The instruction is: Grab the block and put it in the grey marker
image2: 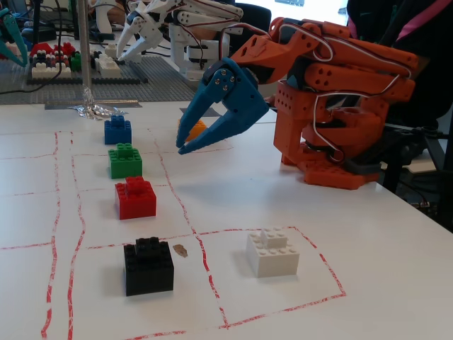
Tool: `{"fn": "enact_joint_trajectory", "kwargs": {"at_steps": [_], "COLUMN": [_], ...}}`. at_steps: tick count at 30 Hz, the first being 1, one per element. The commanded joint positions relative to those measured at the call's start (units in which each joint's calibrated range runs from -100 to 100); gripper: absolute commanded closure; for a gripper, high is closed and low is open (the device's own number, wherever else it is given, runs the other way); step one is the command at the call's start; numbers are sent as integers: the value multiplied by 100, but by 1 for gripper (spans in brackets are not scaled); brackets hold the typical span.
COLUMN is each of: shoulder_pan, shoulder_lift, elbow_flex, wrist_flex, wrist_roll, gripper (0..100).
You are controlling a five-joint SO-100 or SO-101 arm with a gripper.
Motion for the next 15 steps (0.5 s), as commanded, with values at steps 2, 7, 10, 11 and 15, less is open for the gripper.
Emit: {"fn": "enact_joint_trajectory", "kwargs": {"at_steps": [2,7,10,11,15], "shoulder_pan": [-26,-26,-35,-61,-291], "shoulder_lift": [-86,-86,-86,-86,-86], "elbow_flex": [81,81,81,81,81], "wrist_flex": [6,6,6,6,6], "wrist_roll": [-39,-39,-15,10,73], "gripper": [100,100,100,100,100]}}
